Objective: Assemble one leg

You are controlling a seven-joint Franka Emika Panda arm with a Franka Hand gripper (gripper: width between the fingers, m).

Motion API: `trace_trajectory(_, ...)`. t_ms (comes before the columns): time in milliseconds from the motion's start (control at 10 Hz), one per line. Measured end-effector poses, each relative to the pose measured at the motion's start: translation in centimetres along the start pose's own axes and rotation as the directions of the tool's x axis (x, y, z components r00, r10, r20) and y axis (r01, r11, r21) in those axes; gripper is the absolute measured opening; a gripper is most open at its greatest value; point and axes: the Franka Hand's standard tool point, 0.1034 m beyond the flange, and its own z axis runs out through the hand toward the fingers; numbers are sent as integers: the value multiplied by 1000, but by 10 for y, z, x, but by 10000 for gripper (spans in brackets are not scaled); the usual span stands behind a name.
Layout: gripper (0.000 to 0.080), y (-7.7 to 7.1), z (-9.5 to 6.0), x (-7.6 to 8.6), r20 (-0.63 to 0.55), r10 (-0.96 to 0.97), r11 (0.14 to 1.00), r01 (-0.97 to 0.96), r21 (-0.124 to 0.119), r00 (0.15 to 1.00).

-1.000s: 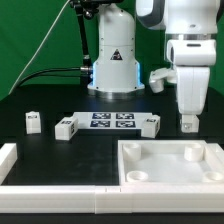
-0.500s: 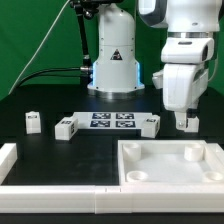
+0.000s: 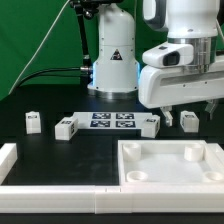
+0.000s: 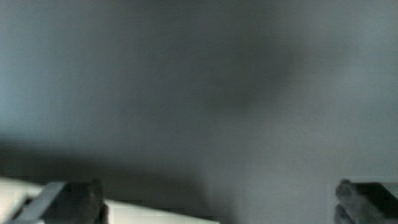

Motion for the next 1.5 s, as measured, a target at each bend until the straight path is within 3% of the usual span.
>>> trace_trajectory(300,649,-13,6,-15,15,216,976,-216,13,976)
trace_trajectory(700,649,-14,7,-15,13,199,980,-199,14,980)
trace_trajectory(1000,649,-46,17,-43,25,132,991,-133,16,991)
trace_trajectory(1200,649,-45,20,-52,43,106,994,-106,11,993)
trace_trajectory(1400,649,-45,20,-50,76,106,994,-107,6,991)
trace_trajectory(1500,649,-43,21,-57,143,97,995,-97,-5,985)
